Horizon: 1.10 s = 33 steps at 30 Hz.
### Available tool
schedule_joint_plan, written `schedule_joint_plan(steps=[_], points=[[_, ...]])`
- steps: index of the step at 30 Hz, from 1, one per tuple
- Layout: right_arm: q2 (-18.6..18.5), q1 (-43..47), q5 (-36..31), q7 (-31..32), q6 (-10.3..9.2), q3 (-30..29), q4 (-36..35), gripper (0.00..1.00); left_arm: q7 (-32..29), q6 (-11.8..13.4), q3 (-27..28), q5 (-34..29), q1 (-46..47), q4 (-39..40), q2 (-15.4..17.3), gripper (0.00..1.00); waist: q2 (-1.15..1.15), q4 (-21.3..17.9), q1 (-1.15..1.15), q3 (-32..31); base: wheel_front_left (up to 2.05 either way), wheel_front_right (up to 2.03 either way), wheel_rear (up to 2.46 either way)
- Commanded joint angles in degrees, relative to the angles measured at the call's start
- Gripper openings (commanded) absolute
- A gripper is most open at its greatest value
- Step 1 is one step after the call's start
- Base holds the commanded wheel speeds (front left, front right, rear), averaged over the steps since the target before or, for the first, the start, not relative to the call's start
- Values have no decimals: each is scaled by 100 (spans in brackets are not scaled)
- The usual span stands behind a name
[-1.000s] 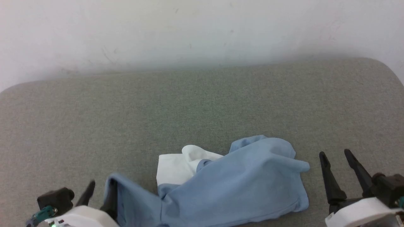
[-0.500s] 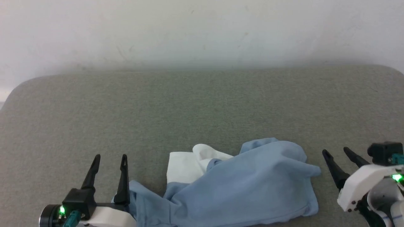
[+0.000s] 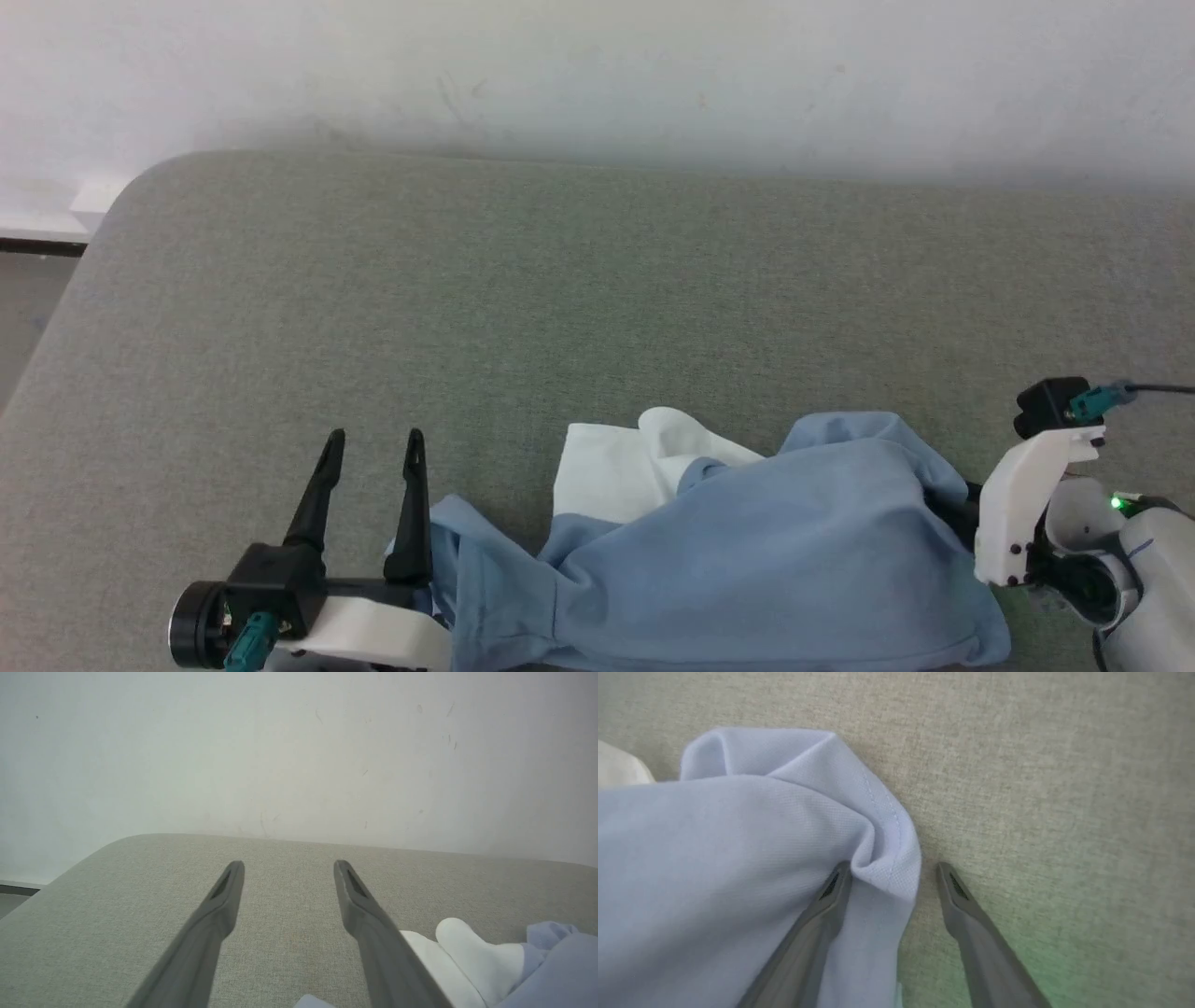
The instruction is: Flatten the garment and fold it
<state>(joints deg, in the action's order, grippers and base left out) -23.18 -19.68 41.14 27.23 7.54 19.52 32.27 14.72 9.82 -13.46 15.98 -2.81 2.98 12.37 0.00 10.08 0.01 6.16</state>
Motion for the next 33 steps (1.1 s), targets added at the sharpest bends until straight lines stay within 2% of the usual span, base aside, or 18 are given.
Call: schedule_joint_plan(steps=[1,2,3,6,10,15,18,20,22,25,27,28,29,33], points=[[30,47,121,280,-5,179,282,41,27,-62,52,-91,88,-23,-49,100,0,79,-1,14,0,0,0],[49,42,204,384,-5,262,352,12,27,-86,88,-107,69,-39,-71,100,0,64,-1,-15,0,0,0],[65,26,283,390,-5,333,337,0,27,-103,132,-121,44,-51,-91,100,0,31,-1,-42,0,0,0],[-97,-87,156,-228,-5,438,41,0,28,-156,252,-165,-34,-72,-134,100,0,-107,-1,-150,0,0,0],[-338,5,-219,-1157,-5,187,-757,0,28,-236,387,-219,-155,-76,-141,100,0,-370,-1,-328,0,0,0],[-494,1166,-949,-1250,-5,-758,-2453,0,28,-281,529,-259,-331,-56,-145,100,0,-723,-1,-518,0,0,0],[-164,2370,-1366,-847,-5,-1532,-3587,0,28,-315,593,-270,-411,-61,-139,100,0,-875,-1,-567,0,0,0],[226,3255,-1583,-411,-5,-1933,-4232,0,28,-338,623,-271,-426,-70,-138,100,0,-938,-1,-581,0,0,0],[697,4025,-1654,0,-5,-2080,-4688,0,28,-352,671,-271,-437,-76,-128,100,0,-1001,-1,-573,0,0,0],[1208,4830,-1652,512,-5,-2032,-4812,0,28,-372,726,-274,-420,-109,-125,100,0,-1053,-1,-552,0,0,0],[1363,5049,-1628,657,-5,-1967,-4651,0,28,-377,737,-283,-412,-145,-145,100,0,-1071,-1,-554,0,0,0],[1389,5072,-1619,661,-5,-1939,-4568,31,28,-382,737,-284,-410,-169,-155,100,0,-1076,-1,-556,0,0,0],[1438,5040,-1565,572,-5,-1956,-4510,100,28,-389,737,-286,-409,-193,-165,100,0,-1077,-1,-561,0,0,0],[1442,4723,-1343,-60,-5,-2096,-4668,100,28,-418,738,-293,-406,-254,-193,100,0,-1031,-1,-594,0,0,0]])
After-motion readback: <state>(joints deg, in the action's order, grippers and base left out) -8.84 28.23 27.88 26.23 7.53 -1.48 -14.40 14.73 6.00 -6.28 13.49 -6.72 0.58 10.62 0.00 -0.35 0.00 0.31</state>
